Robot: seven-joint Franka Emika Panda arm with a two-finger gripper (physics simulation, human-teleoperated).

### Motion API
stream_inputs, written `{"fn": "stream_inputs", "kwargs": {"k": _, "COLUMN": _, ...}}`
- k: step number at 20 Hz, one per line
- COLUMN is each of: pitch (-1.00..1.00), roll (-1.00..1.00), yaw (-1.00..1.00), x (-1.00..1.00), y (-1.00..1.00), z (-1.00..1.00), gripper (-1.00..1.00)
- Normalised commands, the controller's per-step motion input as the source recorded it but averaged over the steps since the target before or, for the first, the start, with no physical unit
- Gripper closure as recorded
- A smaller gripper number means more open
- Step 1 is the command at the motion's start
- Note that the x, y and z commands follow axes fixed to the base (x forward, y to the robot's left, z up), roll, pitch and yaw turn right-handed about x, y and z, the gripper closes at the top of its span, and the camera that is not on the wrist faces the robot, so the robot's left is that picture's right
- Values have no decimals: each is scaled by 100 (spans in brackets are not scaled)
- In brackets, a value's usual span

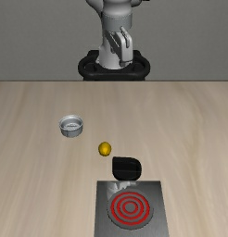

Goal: Pick up the lemon and place it on the ramekin with the stove turned on

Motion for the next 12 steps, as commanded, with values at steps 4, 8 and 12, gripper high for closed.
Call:
{"fn": "stream_inputs", "kwargs": {"k": 4, "pitch": 0, "roll": 0, "yaw": -51, "x": 0, "y": 0, "z": 0, "gripper": -100}}
{"fn": "stream_inputs", "kwargs": {"k": 8, "pitch": 0, "roll": 0, "yaw": -34, "x": 0, "y": -25, "z": 0, "gripper": -100}}
{"fn": "stream_inputs", "kwargs": {"k": 12, "pitch": 0, "roll": 0, "yaw": 0, "x": 0, "y": -100, "z": 0, "gripper": -100}}
